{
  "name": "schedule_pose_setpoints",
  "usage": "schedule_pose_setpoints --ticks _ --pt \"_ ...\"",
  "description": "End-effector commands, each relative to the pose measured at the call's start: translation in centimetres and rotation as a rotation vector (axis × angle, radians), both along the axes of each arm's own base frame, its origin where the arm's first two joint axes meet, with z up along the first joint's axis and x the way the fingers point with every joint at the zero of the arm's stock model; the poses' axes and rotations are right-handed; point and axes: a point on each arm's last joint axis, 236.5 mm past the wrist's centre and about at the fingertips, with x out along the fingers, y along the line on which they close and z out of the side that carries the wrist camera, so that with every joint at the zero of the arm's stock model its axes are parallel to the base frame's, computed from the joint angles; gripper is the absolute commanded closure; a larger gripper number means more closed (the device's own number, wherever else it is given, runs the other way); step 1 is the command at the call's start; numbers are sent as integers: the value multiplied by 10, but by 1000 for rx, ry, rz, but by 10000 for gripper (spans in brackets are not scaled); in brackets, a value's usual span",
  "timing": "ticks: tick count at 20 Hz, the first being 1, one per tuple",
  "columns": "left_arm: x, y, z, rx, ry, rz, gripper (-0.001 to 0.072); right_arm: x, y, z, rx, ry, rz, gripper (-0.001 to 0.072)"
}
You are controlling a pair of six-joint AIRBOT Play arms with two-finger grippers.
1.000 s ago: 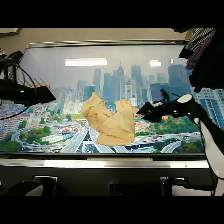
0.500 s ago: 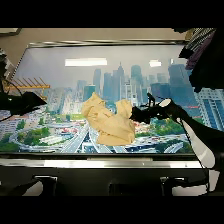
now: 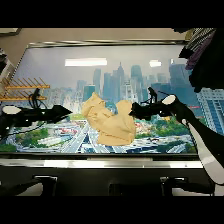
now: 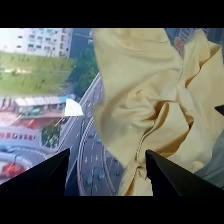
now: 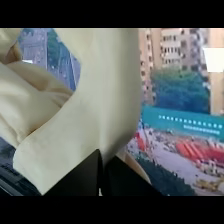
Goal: Fold the clothes and pants, and hang the long-sleeved shirts on hangers.
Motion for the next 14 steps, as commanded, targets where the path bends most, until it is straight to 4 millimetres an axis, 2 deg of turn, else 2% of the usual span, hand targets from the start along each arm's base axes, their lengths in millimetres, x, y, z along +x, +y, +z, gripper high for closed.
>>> schedule_pose_setpoints --ticks 1,4,6,7,8,9,10,11,14 --pt "21 -41 -39 -44 -22 -2 154 -14 5 18 19 6 43 678" --pt "35 -60 -65 -46 22 -10 155 -17 5 24 24 5 53 678" --pt "47 -64 -69 -48 18 -15 182 -19 6 28 28 6 54 678" --pt "54 -65 -68 -46 8 -13 219 -20 6 30 29 1 56 678" --pt "60 -65 -65 -47 -4 -14 347 -19 6 33 29 -7 57 678" --pt "66 -65 -61 -48 -19 -15 474 -19 6 37 30 -19 56 678" --pt "70 -67 -53 -56 -36 -26 655 -19 6 42 31 -32 55 678" --pt "72 -69 -41 -72 -51 -46 696 -18 6 49 33 -51 55 678" --pt "86 -60 21 -99 -167 -99 698 -10 -1 91 5 -220 54 679"
